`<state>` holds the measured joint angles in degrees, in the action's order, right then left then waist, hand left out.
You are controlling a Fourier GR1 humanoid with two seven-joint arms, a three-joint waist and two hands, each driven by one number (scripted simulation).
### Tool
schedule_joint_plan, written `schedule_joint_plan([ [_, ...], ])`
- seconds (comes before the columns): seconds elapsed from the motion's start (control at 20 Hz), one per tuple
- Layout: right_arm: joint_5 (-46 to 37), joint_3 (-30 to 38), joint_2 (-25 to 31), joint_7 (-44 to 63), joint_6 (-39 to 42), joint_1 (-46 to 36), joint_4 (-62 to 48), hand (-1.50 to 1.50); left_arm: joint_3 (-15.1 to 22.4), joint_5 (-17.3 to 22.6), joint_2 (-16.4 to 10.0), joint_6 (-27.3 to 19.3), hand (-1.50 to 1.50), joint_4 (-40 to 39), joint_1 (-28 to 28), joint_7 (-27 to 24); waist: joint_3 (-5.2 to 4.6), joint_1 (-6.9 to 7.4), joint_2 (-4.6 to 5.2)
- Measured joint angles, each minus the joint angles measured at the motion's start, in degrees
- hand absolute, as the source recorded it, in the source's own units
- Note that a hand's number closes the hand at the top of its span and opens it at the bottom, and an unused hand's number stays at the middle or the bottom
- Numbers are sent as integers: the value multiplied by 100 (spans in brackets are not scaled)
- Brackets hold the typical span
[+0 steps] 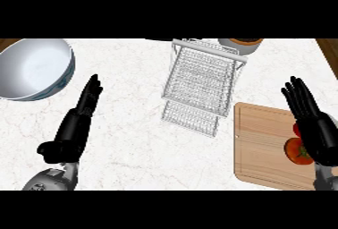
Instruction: Pick the tomato from the cutting board and place it in the tiered basket
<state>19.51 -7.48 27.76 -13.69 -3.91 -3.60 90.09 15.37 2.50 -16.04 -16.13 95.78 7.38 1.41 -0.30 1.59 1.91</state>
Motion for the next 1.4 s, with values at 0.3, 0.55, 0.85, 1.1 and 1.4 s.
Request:
schedule_joint_plan([
  [0.3,-265,-51,81,-417,323,-442,367,150,-136,-407,-530,236,0,-120,-6,-211,26,-102,-155],
  [0.55,-907,695,-176,-160,-1404,-209,-162,-150,-141,-561,-794,355,0,-119,-95,-234,19,-253,-183],
  [0.85,-1502,677,-479,-154,-2147,260,324,-150,-187,-717,-781,555,0,-187,-166,-411,26,-208,-196],
  [1.1,-2333,269,401,1323,-2016,831,749,-150,-246,-762,-846,586,0,-204,-230,-453,-5,-256,-215],
  [1.4,-3372,-11,1645,3376,-1532,1372,1313,-150,-331,-721,-919,641,0,-171,-291,-463,-40,-299,-231],
])
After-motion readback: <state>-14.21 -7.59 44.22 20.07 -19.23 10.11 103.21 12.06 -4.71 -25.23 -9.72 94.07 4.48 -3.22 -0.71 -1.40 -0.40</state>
